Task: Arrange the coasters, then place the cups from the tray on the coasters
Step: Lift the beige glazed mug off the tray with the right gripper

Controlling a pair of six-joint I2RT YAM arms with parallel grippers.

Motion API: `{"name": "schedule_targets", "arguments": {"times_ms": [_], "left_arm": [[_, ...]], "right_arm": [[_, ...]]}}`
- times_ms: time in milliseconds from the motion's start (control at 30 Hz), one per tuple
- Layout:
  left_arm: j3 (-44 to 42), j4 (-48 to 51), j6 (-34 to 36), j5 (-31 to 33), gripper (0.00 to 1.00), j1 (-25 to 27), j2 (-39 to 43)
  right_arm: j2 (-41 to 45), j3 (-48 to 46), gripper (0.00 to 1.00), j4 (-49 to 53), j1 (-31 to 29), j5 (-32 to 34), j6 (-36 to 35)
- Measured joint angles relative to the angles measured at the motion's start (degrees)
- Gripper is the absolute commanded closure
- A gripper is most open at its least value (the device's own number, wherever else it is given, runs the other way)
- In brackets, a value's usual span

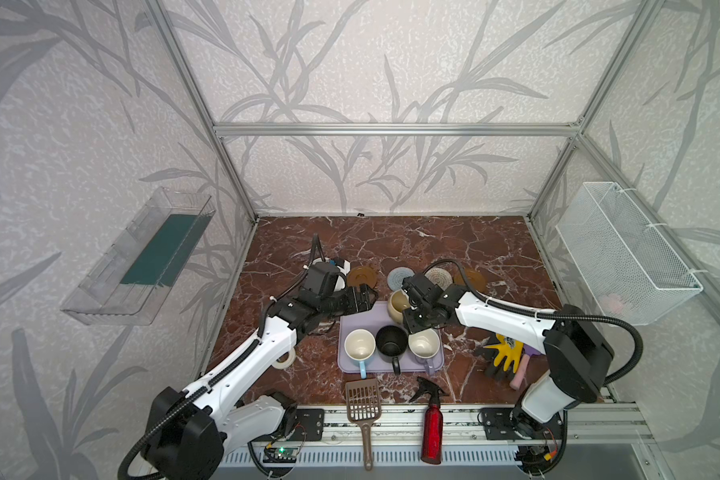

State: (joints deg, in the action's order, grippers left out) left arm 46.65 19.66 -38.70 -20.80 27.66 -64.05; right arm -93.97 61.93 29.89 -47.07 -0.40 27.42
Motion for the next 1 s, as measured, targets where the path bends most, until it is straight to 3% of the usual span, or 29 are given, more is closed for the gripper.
{"name": "schedule_targets", "arguments": {"times_ms": [400, 567, 1000], "left_arm": [[-0.42, -1.11, -0.39, 0.09, 0.07, 0.02, 0.00], [-0.44, -1.73, -0.59, 0.17, 0.07, 0.02, 0.00], [-0.42, -2.36, -0.83, 1.97, 0.07, 0.00, 0.94]], "right_arm": [[0.09, 0.00, 0.78, 0.00, -0.52, 1.66, -0.26], [0.57, 0.00, 0.91, -0.28, -0.79, 1.99, -0.68], [3.30, 0.00, 1.00, -0.92, -1.38, 4.92, -0.87]]}}
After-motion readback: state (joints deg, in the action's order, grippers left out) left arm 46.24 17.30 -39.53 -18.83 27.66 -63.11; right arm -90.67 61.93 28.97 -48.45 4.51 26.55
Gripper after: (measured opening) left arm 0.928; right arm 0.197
